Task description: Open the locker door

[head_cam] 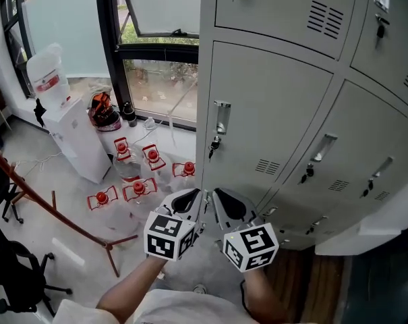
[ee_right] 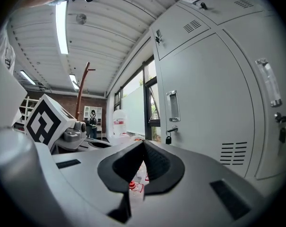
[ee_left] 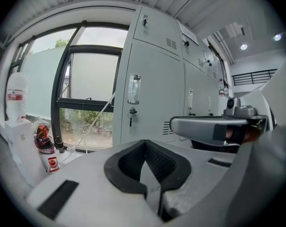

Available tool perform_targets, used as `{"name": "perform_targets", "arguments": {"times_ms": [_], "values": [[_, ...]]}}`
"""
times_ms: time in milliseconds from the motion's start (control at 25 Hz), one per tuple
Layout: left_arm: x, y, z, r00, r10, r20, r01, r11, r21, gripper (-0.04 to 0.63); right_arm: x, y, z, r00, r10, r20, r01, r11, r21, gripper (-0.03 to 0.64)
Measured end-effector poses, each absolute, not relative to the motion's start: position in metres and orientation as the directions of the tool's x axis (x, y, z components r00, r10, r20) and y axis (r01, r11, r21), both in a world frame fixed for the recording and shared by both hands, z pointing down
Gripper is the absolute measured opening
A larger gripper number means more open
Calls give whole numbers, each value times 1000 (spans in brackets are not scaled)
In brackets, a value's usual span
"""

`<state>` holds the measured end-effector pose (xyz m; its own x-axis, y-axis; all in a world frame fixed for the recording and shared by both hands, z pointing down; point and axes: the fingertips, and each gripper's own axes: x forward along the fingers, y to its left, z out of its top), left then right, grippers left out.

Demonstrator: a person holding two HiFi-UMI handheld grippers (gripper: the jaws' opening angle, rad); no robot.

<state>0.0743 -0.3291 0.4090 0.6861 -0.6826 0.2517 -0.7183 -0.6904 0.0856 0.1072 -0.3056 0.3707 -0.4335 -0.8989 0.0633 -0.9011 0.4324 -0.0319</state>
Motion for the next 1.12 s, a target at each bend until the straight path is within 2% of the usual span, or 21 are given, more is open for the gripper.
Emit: {"name": "perform_targets", "arguments": {"times_ms": [1120], "values": [[81,-452,376,886,-430,173,-449,-889,86,6,123,-438,306,-72,-996,-53,-995,68,69,3]]}}
